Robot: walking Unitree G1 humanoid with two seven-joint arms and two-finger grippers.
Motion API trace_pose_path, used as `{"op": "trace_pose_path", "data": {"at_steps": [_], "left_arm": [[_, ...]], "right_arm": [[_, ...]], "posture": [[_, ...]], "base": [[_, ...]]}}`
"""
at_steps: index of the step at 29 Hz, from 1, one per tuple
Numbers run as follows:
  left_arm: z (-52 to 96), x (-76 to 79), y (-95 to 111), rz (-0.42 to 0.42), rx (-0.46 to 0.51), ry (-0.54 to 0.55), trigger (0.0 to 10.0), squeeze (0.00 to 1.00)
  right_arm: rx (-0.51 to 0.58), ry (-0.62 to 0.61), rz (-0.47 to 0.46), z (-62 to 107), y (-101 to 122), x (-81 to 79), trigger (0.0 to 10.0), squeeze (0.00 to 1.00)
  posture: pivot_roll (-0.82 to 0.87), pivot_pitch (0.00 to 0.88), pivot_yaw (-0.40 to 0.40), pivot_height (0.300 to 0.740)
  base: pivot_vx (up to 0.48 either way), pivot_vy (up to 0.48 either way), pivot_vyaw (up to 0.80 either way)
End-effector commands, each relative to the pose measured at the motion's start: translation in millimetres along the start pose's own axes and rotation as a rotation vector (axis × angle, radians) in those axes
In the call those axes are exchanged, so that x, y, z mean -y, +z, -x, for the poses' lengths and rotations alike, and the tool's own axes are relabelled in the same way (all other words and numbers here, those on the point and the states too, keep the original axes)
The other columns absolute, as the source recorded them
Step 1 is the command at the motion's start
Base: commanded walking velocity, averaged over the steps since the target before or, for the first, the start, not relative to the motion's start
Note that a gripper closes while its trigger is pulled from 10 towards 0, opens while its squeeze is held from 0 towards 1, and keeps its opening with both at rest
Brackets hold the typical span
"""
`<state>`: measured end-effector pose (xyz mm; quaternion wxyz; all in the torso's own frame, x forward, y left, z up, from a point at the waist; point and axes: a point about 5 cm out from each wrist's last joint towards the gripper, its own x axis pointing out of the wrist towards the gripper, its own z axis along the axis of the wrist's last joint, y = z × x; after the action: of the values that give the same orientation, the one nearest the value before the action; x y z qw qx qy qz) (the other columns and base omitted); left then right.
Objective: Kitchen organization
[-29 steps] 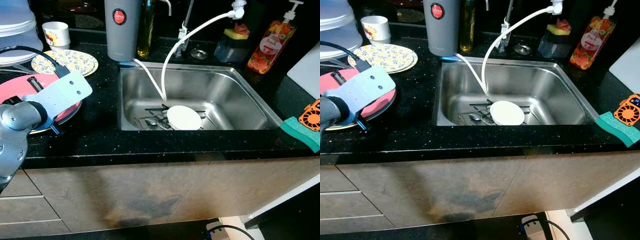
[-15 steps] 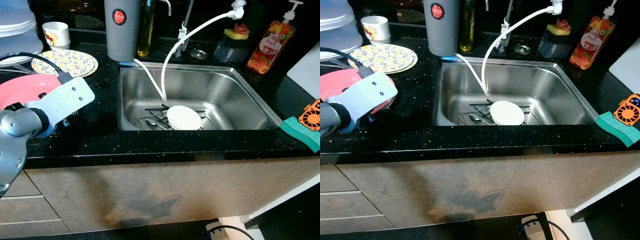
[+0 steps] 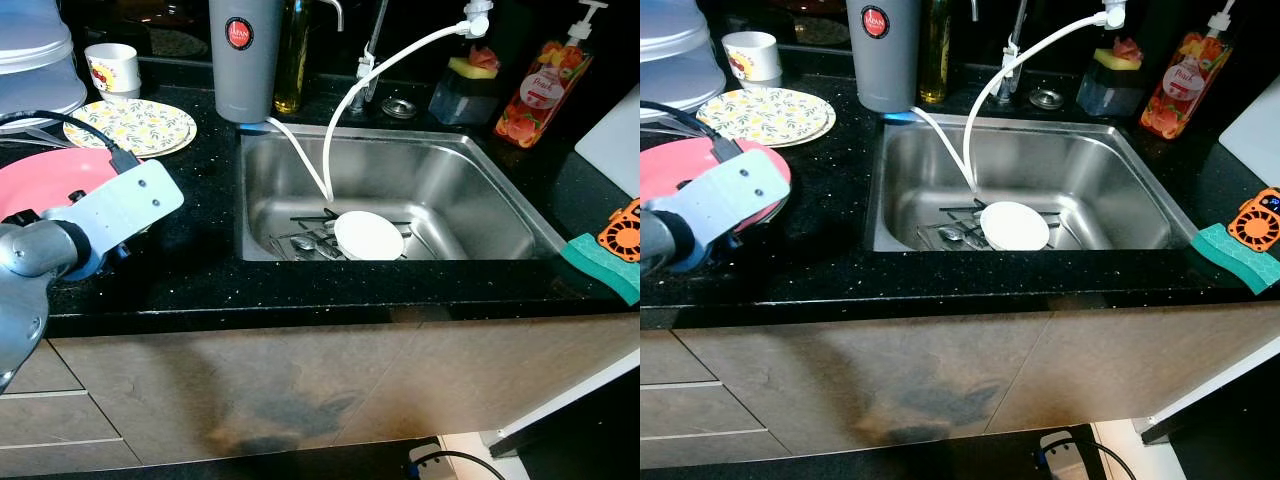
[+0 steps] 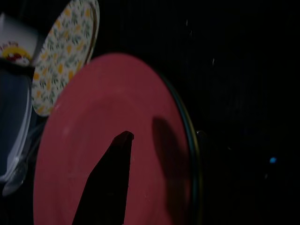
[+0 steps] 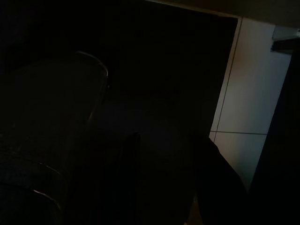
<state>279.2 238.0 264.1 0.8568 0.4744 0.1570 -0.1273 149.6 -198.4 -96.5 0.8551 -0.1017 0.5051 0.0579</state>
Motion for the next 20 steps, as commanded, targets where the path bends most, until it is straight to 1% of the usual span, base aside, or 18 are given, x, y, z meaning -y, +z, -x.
{"op": "trace_pose_path", "data": {"at_steps": [1, 2, 4, 6, 7, 8, 13, 15, 18, 19, 20], "left_arm": [[0.2, -0.6, -6.2, -0.027, -0.040, -0.001, 6.4, 0.00], [0.1, -0.5, -7.3, -0.027, -0.045, -0.001, 5.8, 0.00], [0.1, -0.5, -7.9, -0.028, -0.048, 0.000, 5.8, 0.00], [-0.3, -0.5, -9.7, -0.027, -0.055, 0.001, 3.0, 0.00], [-0.3, -0.5, -9.7, -0.027, -0.055, 0.001, 3.0, 0.00], [-0.6, -0.4, -11.2, -0.025, -0.063, 0.003, 0.0, 0.00], [-1.6, -0.6, -12.0, -0.030, -0.061, 0.013, 0.0, 0.00], [-2.3, -3.6, -7.0, -0.028, -0.031, 0.040, 0.0, 0.00], [-4.5, -16.0, 9.3, -0.034, 0.076, 0.144, 0.0, 0.00], [-4.5, -16.0, 9.3, -0.034, 0.076, 0.144, 0.0, 0.00], [-5.3, -19.9, 14.6, -0.044, 0.109, 0.184, 0.0, 0.00]], "right_arm": [[-0.025, -0.002, 0.003, 1.1, -6.5, 1.0, 10.0, 0.00], [-0.024, -0.002, 0.002, 1.1, -6.5, 0.9, 10.0, 0.00], [-0.024, -0.002, 0.002, 1.0, -6.5, 0.8, 10.0, 0.00], [-0.024, -0.001, 0.003, 1.0, -6.5, 0.6, 10.0, 0.00], [-0.024, -0.001, 0.003, 1.0, -6.5, 0.6, 10.0, 0.00], [-0.024, -0.001, 0.003, 1.0, -6.5, 0.5, 10.0, 0.00], [-0.023, -0.002, 0.004, 1.0, -6.1, 0.8, 10.0, 0.00], [-0.023, -0.002, 0.005, 0.9, -5.8, 1.0, 10.0, 0.00], [-0.023, -0.002, 0.007, 0.9, -5.5, 1.4, 10.0, 0.00], [-0.023, -0.002, 0.007, 0.9, -5.5, 1.4, 10.0, 0.00], [-0.022, -0.002, 0.007, 0.9, -5.4, 1.6, 10.0, 0.00]], "posture": [[0.21, 0.054, -0.108, 0.740], [0.21, 0.054, -0.108, 0.740], [0.21, 0.054, -0.108, 0.740], [0.21, 0.054, -0.108, 0.740], [0.21, 0.054, -0.108, 0.740], [0.21, 0.054, -0.108, 0.740], [0.21, 0.055, -0.111, 0.740], [0.21, 0.055, -0.111, 0.740], [0.21, 0.054, -0.114, 0.740], [0.21, 0.054, -0.114, 0.740], [0.21, 0.054, -0.114, 0.740]], "base": [[0.000, 0.000, 0.00], [0.000, 0.000, 0.00], [0.000, 0.000, 0.00], [0.000, 0.000, 0.00], [0.000, 0.000, 0.00], [0.000, 0.000, 0.00], [0.000, 0.000, 0.00], [0.000, 0.000, 0.00], [0.000, 0.000, 0.00], [0.000, 0.000, 0.00], [0.000, 0.000, 0.00]]}}
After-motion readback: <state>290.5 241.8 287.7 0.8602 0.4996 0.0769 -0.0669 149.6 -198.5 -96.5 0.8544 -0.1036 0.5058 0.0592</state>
